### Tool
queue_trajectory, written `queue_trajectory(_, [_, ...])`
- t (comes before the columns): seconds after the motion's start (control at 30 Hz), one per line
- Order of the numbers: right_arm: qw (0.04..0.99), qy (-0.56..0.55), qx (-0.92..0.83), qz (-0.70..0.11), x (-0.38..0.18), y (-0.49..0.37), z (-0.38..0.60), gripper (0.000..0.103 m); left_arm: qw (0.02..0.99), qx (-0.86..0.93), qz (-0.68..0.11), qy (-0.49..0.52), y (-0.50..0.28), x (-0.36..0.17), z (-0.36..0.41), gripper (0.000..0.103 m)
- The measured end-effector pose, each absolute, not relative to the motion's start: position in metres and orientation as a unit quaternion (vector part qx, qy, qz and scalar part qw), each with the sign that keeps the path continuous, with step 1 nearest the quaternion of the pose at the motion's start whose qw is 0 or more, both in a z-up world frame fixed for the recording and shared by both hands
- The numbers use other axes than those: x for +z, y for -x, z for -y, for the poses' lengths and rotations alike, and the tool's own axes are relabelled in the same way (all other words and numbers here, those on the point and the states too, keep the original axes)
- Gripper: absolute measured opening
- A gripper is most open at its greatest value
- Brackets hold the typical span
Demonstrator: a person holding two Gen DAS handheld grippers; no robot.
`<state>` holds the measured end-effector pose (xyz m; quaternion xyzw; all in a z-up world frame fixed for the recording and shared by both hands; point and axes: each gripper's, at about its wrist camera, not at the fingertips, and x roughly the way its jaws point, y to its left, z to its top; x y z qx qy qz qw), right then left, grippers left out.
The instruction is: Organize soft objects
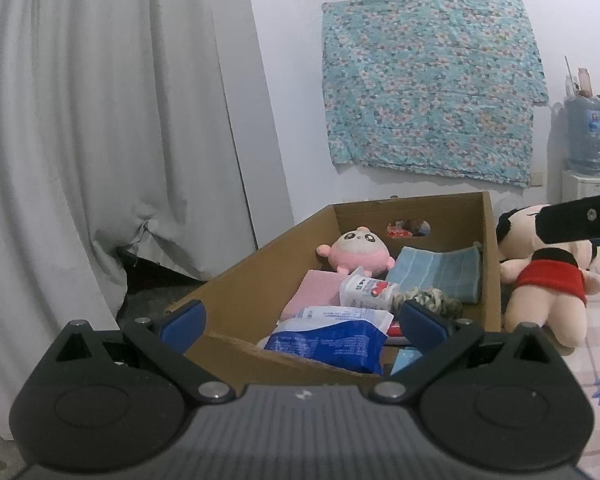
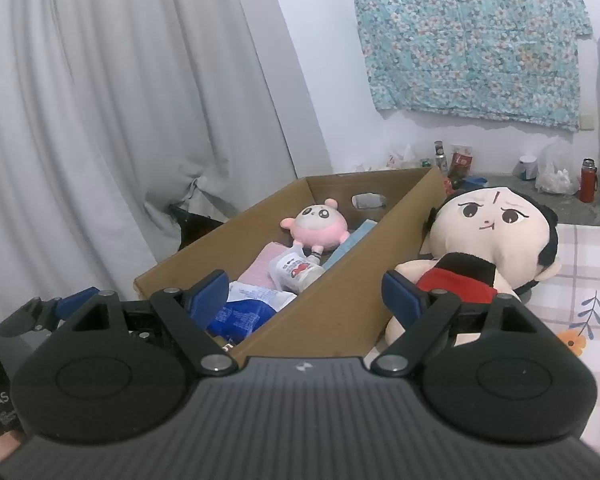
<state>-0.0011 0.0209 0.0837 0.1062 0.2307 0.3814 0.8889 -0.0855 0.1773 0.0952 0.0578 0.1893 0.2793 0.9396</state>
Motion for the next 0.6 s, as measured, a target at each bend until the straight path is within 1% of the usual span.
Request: queue_trajectory(0.6, [0.888,-0.098,0.387,-0.227,0.0836,0.0093,-0.0251,0.084,0.937,0.283,-0.193,-0.063,0.0833,0.0922,-0.1747,0.103])
